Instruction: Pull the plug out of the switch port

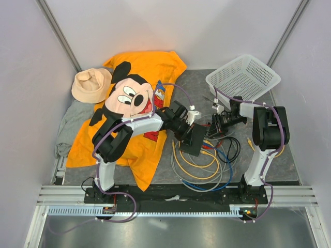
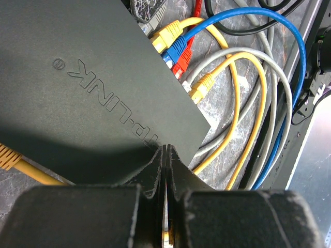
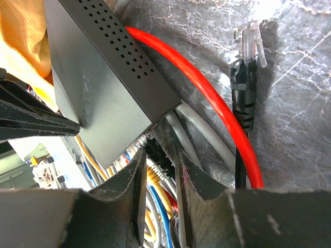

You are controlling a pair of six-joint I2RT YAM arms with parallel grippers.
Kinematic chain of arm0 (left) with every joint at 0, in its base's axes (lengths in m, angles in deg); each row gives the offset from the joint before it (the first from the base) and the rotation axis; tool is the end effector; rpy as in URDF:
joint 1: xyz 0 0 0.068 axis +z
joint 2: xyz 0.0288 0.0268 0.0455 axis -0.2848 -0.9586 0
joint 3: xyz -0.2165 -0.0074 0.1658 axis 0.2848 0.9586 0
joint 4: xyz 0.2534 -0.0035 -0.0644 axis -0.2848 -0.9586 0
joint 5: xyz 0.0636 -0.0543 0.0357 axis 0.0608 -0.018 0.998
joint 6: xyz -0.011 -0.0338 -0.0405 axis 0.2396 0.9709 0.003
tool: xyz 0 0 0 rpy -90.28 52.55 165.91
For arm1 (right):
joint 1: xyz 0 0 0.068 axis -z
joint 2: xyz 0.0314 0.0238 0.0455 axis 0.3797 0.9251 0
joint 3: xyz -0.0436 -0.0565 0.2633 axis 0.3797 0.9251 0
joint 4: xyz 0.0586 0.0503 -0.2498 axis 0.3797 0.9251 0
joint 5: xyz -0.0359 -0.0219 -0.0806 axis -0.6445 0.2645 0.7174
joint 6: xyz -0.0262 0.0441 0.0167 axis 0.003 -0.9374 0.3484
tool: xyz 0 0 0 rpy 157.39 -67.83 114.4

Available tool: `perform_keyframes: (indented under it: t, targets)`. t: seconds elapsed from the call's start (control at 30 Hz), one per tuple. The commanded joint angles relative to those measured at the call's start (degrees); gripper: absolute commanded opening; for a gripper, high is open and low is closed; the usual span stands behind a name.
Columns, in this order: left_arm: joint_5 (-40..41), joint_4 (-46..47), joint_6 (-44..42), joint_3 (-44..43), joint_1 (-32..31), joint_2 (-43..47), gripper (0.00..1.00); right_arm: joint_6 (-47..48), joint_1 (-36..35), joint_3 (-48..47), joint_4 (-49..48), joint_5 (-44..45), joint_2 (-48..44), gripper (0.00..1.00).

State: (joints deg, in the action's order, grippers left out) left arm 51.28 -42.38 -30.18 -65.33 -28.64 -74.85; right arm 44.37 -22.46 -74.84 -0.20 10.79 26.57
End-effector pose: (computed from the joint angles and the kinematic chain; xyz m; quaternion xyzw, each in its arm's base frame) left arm 0.2772 -0.3087 0.1665 0.4078 0.8167 -0.3854 0.1344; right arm 0.3350 0.0278 0.1202 -0.1152 0.9017 0.4111 0.0681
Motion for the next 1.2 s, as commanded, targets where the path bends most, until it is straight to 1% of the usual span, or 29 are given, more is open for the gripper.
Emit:
perform_keyframes:
  t: [0.0, 0.1, 0.23, 0.37, 0.53, 0.8, 0.93, 0.97, 1.07, 1.17]
  targets:
    - [3.42, -1.53, -1.70, 0.53, -0.43, -2.00, 0.01, -0.38, -0.47, -2.00, -6.66, 2.19, 0.83, 0.24]
    - [3.42, -1.44, -1.79, 0.62, -0.43, -1.91, 0.02, 0.15, -0.56, -2.53, -5.34, 0.70, 0.91, 0.32]
    - [3.34, -1.44, -2.06, 0.80, -0.43, -1.82, 0.02, 1.38, -0.30, -2.44, -4.81, -1.41, 0.74, 0.37]
    - [3.34, -1.53, -2.23, 1.06, -0.51, -1.82, 0.02, 0.59, -0.30, -3.32, -4.81, -2.29, 1.18, 0.43]
    - [3.33, -1.44, -2.32, 0.89, -0.51, -1.82, 0.02, -0.47, -0.30, -4.37, -4.99, -2.82, 2.14, 0.44]
    - [3.25, -1.53, -2.41, 0.88, -0.51, -2.00, 0.02, 0.59, -0.12, -4.99, -3.76, -2.38, 2.76, 0.45]
    - [3.07, -1.44, -2.23, 0.62, -0.43, -2.26, 0.01, -0.64, -0.21, -5.08, -4.10, -4.14, 3.81, 0.43]
    - [2.99, -1.53, -2.23, 0.62, -0.51, -2.35, 0.02, -1.60, -0.12, -4.82, -4.89, -4.05, 4.08, 0.36]
    - [2.98, -1.44, -2.23, 0.27, -0.60, -2.61, 0.02, -5.12, -0.21, -4.29, -8.58, -2.12, 3.90, 0.27]
    - [2.98, -1.36, -2.15, 0.09, -0.69, -2.61, 0.01, -4.95, -0.12, -4.64, -9.47, -0.19, 3.47, 0.22]
